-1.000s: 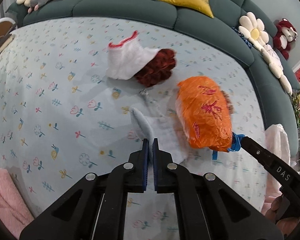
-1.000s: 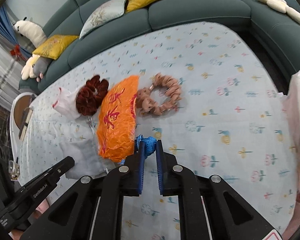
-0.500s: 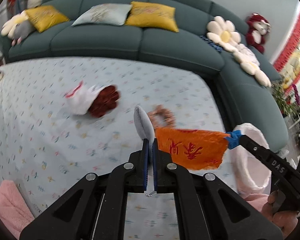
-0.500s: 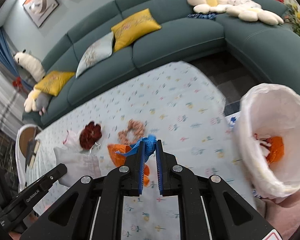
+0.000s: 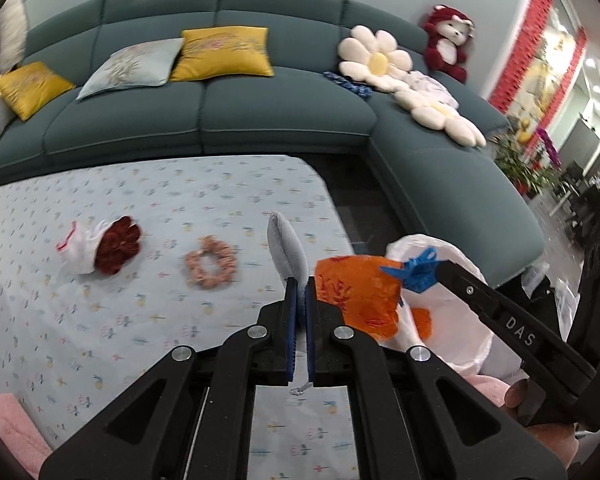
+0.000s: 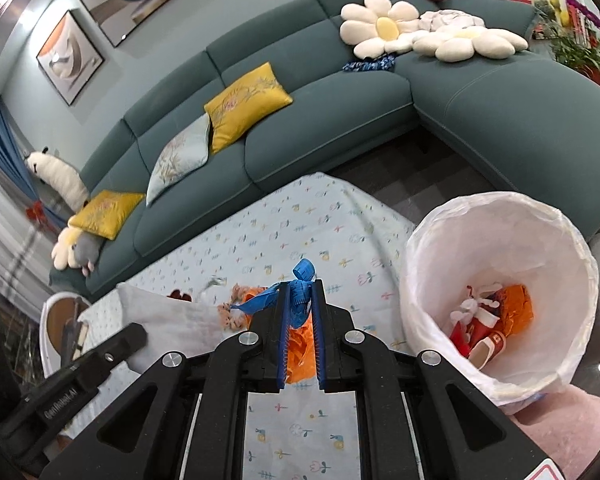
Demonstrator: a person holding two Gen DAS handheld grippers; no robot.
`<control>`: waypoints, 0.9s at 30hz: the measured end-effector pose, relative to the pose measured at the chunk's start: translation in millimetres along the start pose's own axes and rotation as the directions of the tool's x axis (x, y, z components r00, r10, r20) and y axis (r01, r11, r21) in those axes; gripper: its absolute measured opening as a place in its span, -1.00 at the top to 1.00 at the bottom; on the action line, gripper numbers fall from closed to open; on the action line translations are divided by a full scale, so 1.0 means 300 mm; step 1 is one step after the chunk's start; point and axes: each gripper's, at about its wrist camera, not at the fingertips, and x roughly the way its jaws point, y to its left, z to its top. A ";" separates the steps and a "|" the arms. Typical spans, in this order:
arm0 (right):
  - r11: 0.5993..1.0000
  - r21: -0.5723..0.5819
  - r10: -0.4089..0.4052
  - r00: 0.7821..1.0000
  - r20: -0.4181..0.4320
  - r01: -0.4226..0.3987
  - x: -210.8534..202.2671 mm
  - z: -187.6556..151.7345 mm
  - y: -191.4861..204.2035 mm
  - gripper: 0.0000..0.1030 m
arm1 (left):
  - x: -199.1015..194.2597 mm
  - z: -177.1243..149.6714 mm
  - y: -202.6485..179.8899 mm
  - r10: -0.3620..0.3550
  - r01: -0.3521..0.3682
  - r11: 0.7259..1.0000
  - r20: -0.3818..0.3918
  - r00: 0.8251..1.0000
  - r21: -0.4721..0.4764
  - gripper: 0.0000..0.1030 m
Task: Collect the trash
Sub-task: 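Carry the grey pouch and blue clip with both tools over the bin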
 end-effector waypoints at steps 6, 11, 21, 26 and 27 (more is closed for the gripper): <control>1.000 0.008 0.000 0.999 0.034 0.000 -0.048 0.033 -0.038 0.81 | 0.015 0.007 -0.103 -0.025 0.025 0.999 -0.003 1.000 0.047 0.94; 0.999 -0.039 -0.031 0.999 0.006 0.031 -0.030 0.034 -0.041 0.81 | 0.024 0.009 -0.141 -0.032 0.033 0.998 -0.004 0.999 0.058 0.94; 0.998 -0.038 0.044 0.999 -0.026 -0.045 -0.001 0.000 0.009 0.82 | 0.069 -0.057 0.036 0.055 -0.057 0.998 -0.079 0.995 -0.034 0.92; 0.995 0.006 0.103 0.994 -0.042 -0.103 0.009 -0.005 0.027 0.82 | 0.061 -0.069 0.108 0.074 -0.079 0.994 -0.077 0.994 -0.074 0.91; 0.993 0.019 0.118 0.992 -0.044 -0.117 0.011 -0.003 0.028 0.82 | 0.057 -0.070 0.115 0.073 -0.079 0.994 -0.073 0.995 -0.076 0.92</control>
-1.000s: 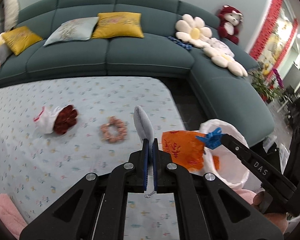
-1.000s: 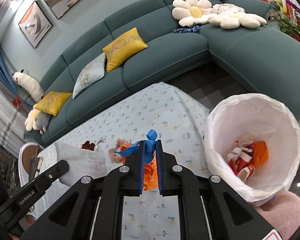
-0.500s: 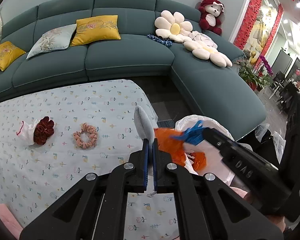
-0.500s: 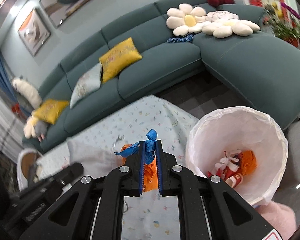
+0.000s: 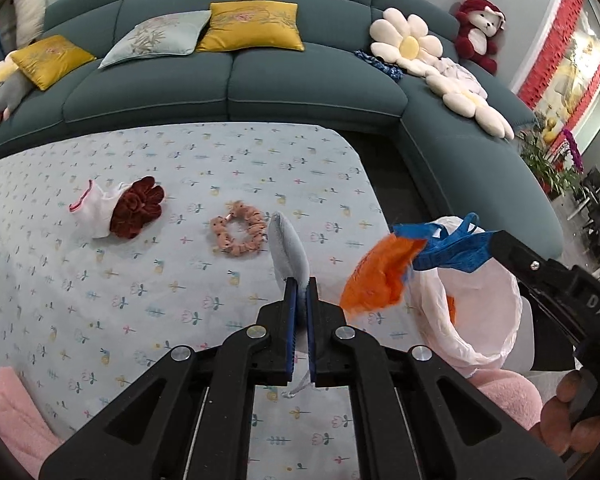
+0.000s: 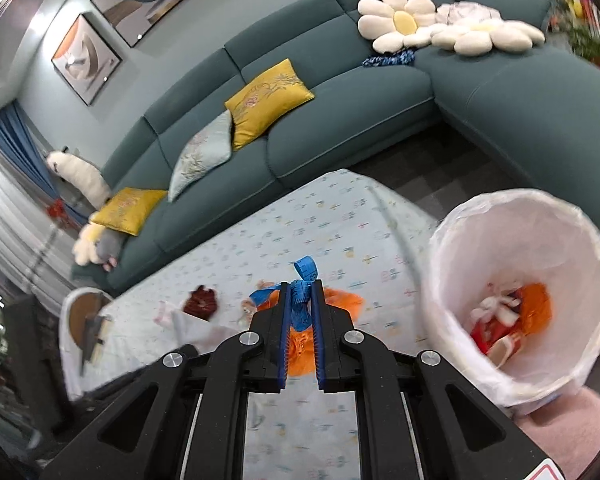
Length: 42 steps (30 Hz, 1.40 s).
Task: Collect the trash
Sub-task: 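Carry the grey pouch and blue clip with both tools over the bin, then open both tools to drop the pouch and clip into the bin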
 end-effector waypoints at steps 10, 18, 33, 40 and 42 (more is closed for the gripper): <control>1.000 -0.024 -0.017 1.000 0.024 0.018 -0.026 0.030 0.021 0.82 | -0.006 0.016 -0.013 -0.016 0.016 1.000 0.005 1.000 0.004 0.92; 0.998 -0.015 -0.063 0.996 0.060 0.064 -0.066 0.058 -0.034 0.82 | -0.022 0.054 -0.110 -0.051 0.049 0.997 0.025 0.998 0.062 0.92; 0.972 0.027 -0.237 0.966 0.100 0.235 -0.190 0.079 -0.301 0.82 | 0.056 0.093 -0.502 -0.203 0.205 0.955 -0.033 0.979 0.213 0.92; 0.953 0.117 -0.290 0.952 0.100 0.279 -0.237 0.082 -0.464 0.82 | 0.121 0.079 -0.677 -0.281 0.294 0.920 -0.088 0.956 0.259 0.90; 0.949 0.135 -0.301 0.949 0.099 0.287 -0.246 0.081 -0.497 0.82 | 0.135 0.079 -0.699 -0.293 0.309 0.919 -0.100 0.951 0.244 0.72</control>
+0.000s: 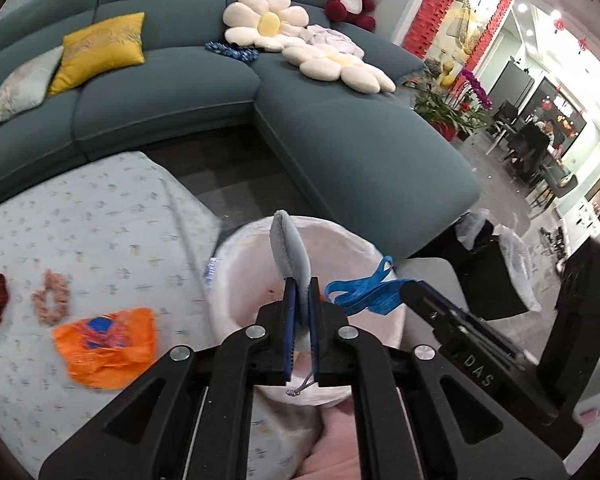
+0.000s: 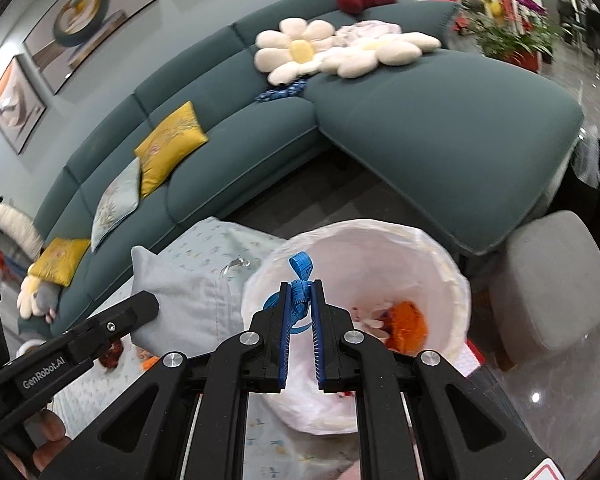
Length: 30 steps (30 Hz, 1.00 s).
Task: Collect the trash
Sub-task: 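Open both tools to drop the pouch and clip into the bin, then move both tools back to the orange bag and pink scrunchie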
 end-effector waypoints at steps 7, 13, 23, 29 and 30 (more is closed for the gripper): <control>0.999 0.027 -0.017 1.000 -0.002 0.017 0.010 0.001 -0.051 0.63 | 0.026 -0.009 0.002 0.046 -0.046 0.999 -0.009 0.999 -0.028 0.14; 1.000 0.026 -0.016 1.000 0.002 0.016 0.011 -0.009 -0.026 0.30 | 0.013 -0.031 0.059 0.089 -0.090 0.995 -0.010 0.996 -0.046 0.13; 0.999 -0.034 0.006 1.000 -0.010 -0.006 0.021 -0.035 0.107 0.10 | -0.054 -0.071 0.217 0.151 -0.149 0.981 0.008 0.988 -0.126 -0.03; 0.995 -0.095 0.037 0.998 -0.049 -0.042 0.058 -0.082 0.230 0.08 | -0.091 -0.093 0.311 0.188 -0.184 0.969 0.010 0.982 -0.166 -0.03; 0.993 -0.108 0.043 0.997 -0.059 -0.050 0.066 -0.094 0.255 0.08 | -0.097 -0.098 0.327 0.194 -0.189 0.967 0.010 0.981 -0.173 -0.03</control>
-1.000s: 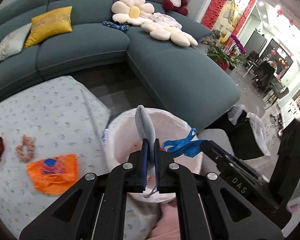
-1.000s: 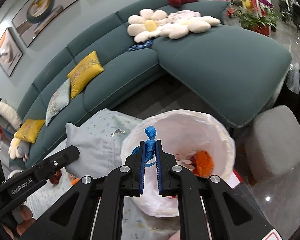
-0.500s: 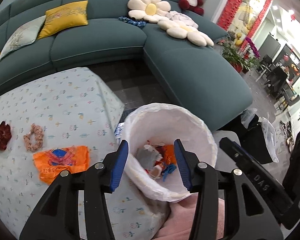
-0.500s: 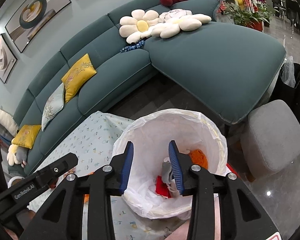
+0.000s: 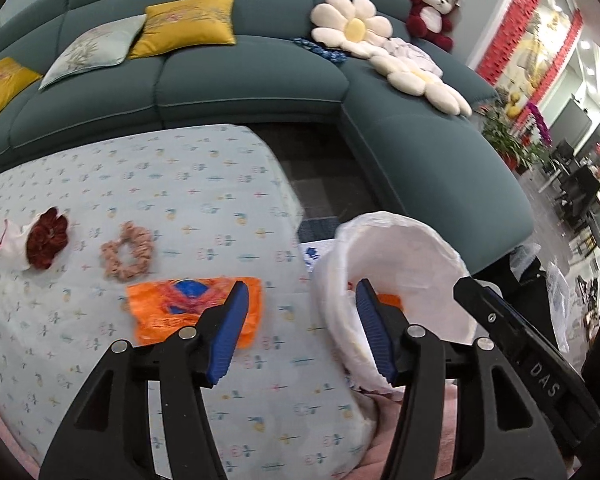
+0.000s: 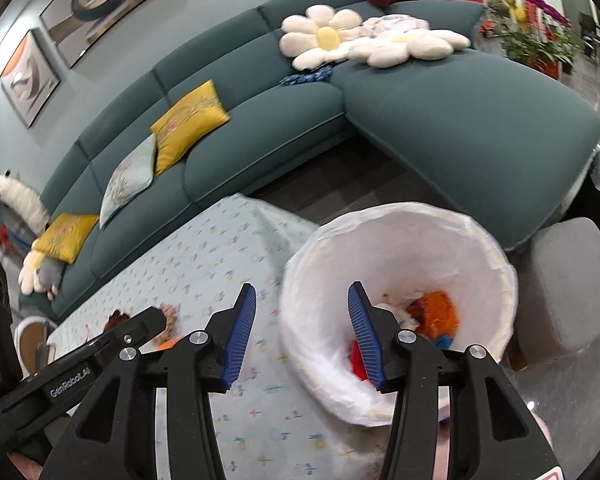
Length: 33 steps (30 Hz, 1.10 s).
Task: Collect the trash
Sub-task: 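Move both tools back to the orange bag and pink scrunchie, then grasp the orange plastic bag with the right tool while the left tool grasps the pink scrunchie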
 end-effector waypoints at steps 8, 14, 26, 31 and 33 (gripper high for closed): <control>0.996 -0.082 0.033 0.997 -0.072 -0.039 0.084 -0.071 0.163 -0.03 | -0.008 -0.034 0.192 0.081 -0.081 0.995 -0.005 0.997 -0.059 -0.03; 0.991 -0.125 0.037 0.987 -0.154 -0.056 0.189 -0.145 0.255 -0.03 | 0.007 -0.060 0.360 0.131 -0.133 0.983 -0.025 0.991 -0.124 -0.08; 0.990 -0.136 0.002 0.961 -0.276 -0.041 0.435 -0.215 0.335 -0.03 | 0.133 -0.025 0.627 0.204 -0.217 0.956 -0.085 0.975 -0.195 -0.37; 0.990 -0.136 -0.014 0.952 -0.305 -0.029 0.522 -0.216 0.350 -0.03 | 0.225 0.027 0.686 0.211 -0.232 0.950 -0.116 0.971 -0.212 -0.39; 0.991 -0.135 -0.020 0.949 -0.314 -0.023 0.550 -0.218 0.352 -0.03 | 0.273 0.040 0.701 0.214 -0.239 0.948 -0.136 0.967 -0.209 -0.39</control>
